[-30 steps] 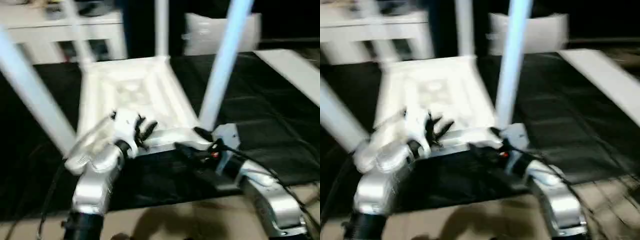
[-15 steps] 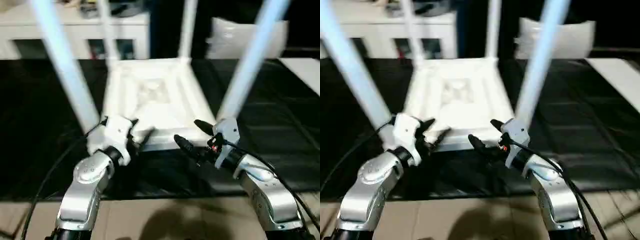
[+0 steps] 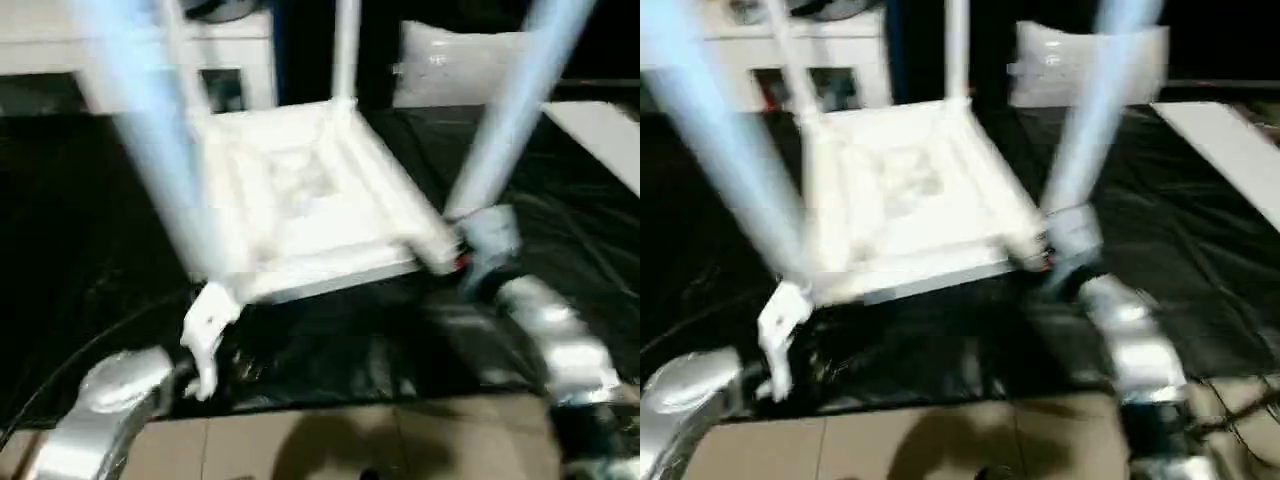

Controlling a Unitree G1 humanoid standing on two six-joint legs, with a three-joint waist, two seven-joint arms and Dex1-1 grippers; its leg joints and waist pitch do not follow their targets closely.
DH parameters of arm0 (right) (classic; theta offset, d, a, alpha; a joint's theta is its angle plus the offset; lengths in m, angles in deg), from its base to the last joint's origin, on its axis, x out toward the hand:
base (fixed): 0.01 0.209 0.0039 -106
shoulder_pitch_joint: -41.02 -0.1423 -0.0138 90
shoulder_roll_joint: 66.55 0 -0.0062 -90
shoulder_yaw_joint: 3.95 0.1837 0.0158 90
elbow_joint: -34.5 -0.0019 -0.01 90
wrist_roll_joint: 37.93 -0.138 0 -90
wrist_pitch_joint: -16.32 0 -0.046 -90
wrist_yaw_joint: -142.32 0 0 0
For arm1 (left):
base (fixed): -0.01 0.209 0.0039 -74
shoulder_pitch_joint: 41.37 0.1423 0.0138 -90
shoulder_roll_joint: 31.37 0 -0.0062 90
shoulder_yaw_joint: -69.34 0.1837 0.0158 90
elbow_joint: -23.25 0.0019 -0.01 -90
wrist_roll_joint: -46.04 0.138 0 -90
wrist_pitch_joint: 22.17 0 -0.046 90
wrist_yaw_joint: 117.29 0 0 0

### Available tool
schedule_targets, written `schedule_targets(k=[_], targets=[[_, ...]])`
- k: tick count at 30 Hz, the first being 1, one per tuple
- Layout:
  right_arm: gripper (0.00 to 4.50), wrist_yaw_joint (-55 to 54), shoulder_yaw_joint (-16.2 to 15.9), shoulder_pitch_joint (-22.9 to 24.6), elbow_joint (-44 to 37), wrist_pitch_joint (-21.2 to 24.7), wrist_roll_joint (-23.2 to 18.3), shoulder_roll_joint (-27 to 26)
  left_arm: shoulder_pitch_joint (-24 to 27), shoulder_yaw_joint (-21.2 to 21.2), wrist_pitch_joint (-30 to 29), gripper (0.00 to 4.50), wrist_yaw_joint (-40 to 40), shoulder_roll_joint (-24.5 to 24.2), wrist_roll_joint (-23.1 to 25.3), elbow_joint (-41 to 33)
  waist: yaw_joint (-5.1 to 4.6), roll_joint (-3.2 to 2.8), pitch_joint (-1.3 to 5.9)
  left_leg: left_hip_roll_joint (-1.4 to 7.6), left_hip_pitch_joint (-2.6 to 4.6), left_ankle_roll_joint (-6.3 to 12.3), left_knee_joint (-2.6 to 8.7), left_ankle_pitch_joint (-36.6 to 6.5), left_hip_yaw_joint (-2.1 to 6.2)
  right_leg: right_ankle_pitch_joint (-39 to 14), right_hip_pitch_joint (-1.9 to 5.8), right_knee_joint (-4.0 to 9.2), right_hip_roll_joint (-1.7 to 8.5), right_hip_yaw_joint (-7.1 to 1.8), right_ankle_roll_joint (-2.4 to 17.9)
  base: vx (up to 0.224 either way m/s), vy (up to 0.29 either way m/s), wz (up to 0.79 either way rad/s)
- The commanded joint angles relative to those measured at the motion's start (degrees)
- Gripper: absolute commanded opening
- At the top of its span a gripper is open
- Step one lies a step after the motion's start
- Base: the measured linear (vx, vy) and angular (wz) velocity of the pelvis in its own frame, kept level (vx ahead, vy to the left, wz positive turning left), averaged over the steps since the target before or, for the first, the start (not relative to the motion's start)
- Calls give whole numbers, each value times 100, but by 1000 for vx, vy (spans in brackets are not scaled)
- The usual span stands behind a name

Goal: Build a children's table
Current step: Rotate leg to tighten, then rotate table base

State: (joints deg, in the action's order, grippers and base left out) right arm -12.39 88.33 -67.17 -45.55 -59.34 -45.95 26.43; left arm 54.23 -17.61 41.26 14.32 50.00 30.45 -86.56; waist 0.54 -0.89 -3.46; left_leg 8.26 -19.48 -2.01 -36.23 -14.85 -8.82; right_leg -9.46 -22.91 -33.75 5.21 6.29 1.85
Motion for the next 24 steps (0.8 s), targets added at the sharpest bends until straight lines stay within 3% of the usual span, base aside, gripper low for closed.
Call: schedule_targets(k=[1,3,4,5,6,8,11,12,15,18,19,20,24], targets=[[450,-222,272,20,142,-30,80,188,152,-100,-140,441,-102,-149,-163,-271,14,67,437,399,-107,835,411,859,116,284,337,95,401,-415,1574,0,0,0],[450,-315,385,73,216,-5,98,322,324,-265,-125,441,-189,-298,-264,-326,43,70,407,387,-107,1111,387,929,93,145,307,118,402,-406,1602,0,0,0],[450,-286,361,129,208,-17,110,349,389,-368,-79,441,-250,-382,-312,-312,44,74,395,396,-104,1149,393,818,82,-42,299,143,395,-404,1585,0,0,0],[450,-189,296,223,129,35,94,346,437,-516,-19,441,-249,-460,-295,-262,76,148,360,404,-99,1109,413,395,58,-764,292,223,382,-399,1447,0,0,0],[450,-178,291,229,124,40,91,345,440,-529,-15,441,-245,-467,-293,-258,111,116,346,409,-90,1050,421,262,67,-1010,287,234,386,-397,1400,0,0,0],[450,-21,180,327,46,86,83,331,464,-698,54,441,-191,-585,-232,-171,124,110,302,425,-79,823,465,-204,73,-1694,266,310,372,-390,1201,0,0,0],[450,233,-98,515,-143,227,78,302,421,-1029,243,441,-121,-756,-164,88,81,138,250,430,-62,408,536,-992,98,-2510,239,411,351,-395,804,0,0,0],[450,244,-116,524,-153,239,72,301,415,-1049,260,441,-117,-768,-162,104,70,141,240,429,-73,361,547,-1079,110,-2676,253,423,361,-391,742,0,0,0],[450,201,-313,566,-146,411,59,242,202,-1281,378,441,-126,-857,-332,273,45,119,221,412,-2,164,559,-1447,127,-3253,200,507,360,-385,501,0,0,0],[450,161,-360,549,-64,455,132,195,25,-1299,341,441,-182,-841,-471,291,35,132,236,432,-6,72,580,-1531,158,-3197,219,492,377,-388,469,0,0,0],[450,105,-366,527,14,502,192,138,-186,-1283,299,441,-207,-720,-655,295,35,154,244,430,-3,77,575,-1440,143,-3040,205,472,372,-409,531,0,0,0],[450,79,-370,514,56,520,220,110,-304,-1280,289,441,-201,-638,-751,307,41,138,248,435,0,67,580,-1393,141,-2962,204,462,370,-414,578,0,0,0],[450,22,-462,463,150,588,298,34,-822,-1059,405,441,-125,-466,-677,652,63,135,306,430,-36,112,560,-846,115,-1923,263,344,349,-444,891,0,0,0]])
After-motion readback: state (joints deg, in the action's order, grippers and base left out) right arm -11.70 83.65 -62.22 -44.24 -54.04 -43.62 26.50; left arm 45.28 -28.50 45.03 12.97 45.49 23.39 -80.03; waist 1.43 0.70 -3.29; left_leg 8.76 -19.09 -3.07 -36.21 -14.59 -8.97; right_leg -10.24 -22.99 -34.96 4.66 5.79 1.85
